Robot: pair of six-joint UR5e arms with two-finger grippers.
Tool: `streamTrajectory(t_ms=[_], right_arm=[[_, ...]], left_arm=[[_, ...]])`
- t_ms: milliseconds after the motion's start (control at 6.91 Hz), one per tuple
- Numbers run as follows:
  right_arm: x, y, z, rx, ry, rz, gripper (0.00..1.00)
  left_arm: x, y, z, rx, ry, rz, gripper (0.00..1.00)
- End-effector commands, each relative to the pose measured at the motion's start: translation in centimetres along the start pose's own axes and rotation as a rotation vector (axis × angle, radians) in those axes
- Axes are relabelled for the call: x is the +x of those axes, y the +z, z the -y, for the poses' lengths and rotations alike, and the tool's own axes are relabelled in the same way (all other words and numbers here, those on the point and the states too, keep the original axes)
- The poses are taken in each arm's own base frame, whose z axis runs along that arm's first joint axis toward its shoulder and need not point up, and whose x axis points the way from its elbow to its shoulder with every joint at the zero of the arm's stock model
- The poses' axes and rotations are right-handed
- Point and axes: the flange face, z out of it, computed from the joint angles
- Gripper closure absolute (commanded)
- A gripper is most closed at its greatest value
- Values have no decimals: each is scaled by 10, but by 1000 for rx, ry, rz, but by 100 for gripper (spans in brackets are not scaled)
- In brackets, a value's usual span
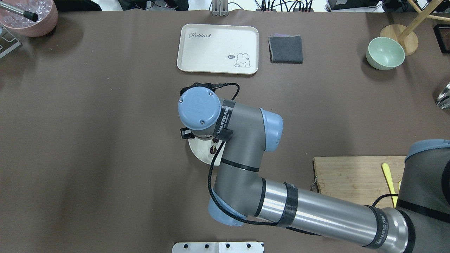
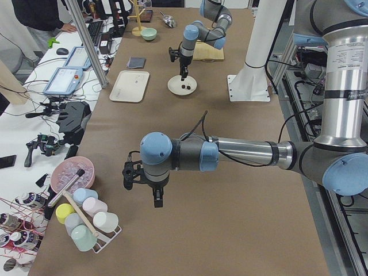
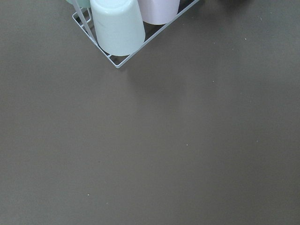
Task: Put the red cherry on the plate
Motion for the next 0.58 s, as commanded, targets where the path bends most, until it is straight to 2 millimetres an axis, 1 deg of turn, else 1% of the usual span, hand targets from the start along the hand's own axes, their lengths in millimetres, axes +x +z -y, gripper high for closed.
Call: streamTrajectory(t_ms=[0,145,289,434], right_arm=[[146,-58,38,-48,20,68,0],[225,-57,36,-61,-24,27,0],[300,-54,34,-75,-56,-26,0],[371,-53,21,-110,-61,-58,0]], left_arm=[[-4,2,-6,-5,1,1,2],[-5,3,-8,-5,5,8,2],[-4,2,-11,-1,12,8,2],[-7,5,-15,-8,8,12,2]])
